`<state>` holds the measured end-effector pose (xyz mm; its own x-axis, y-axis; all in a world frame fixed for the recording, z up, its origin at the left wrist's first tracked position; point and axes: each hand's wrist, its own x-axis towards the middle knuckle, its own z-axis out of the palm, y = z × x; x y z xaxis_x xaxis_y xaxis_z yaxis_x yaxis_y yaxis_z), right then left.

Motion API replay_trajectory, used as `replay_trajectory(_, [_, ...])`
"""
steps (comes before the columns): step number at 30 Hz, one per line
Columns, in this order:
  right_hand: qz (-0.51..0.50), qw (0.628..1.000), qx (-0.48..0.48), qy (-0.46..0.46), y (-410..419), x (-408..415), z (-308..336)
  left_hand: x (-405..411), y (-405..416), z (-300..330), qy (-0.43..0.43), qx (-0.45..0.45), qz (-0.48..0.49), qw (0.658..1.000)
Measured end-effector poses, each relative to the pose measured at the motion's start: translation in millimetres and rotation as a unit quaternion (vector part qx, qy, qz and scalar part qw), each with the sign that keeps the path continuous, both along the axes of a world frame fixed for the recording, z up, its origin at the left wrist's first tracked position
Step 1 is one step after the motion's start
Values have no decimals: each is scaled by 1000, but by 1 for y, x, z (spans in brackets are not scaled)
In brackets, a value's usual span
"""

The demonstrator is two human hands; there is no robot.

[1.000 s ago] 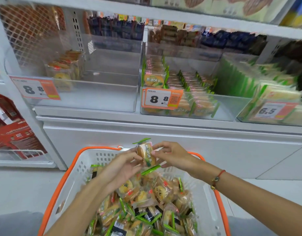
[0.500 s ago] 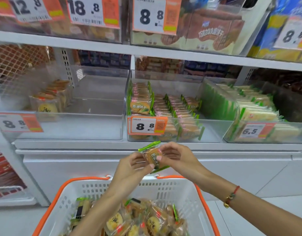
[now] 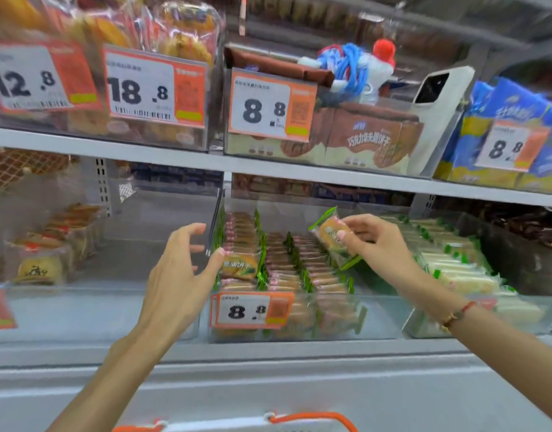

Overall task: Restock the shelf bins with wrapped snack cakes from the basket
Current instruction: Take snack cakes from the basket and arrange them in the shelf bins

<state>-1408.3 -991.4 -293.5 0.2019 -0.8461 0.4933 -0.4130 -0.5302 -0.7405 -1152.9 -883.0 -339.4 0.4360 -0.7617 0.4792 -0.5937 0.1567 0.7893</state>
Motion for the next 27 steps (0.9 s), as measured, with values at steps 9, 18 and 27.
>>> replay_trajectory(9, [-163,866,63,469,-93,-8,-6,-3,-5,-8,42,-22,0,999])
replay_trajectory(18, [-152,837,55,523,-122,3,-26,8,-8,-1,23,25,-35,999])
replay_trajectory(27, [-162,850,37,499,-128,-4,-43,7,-9,-3,29,24,-37,999])
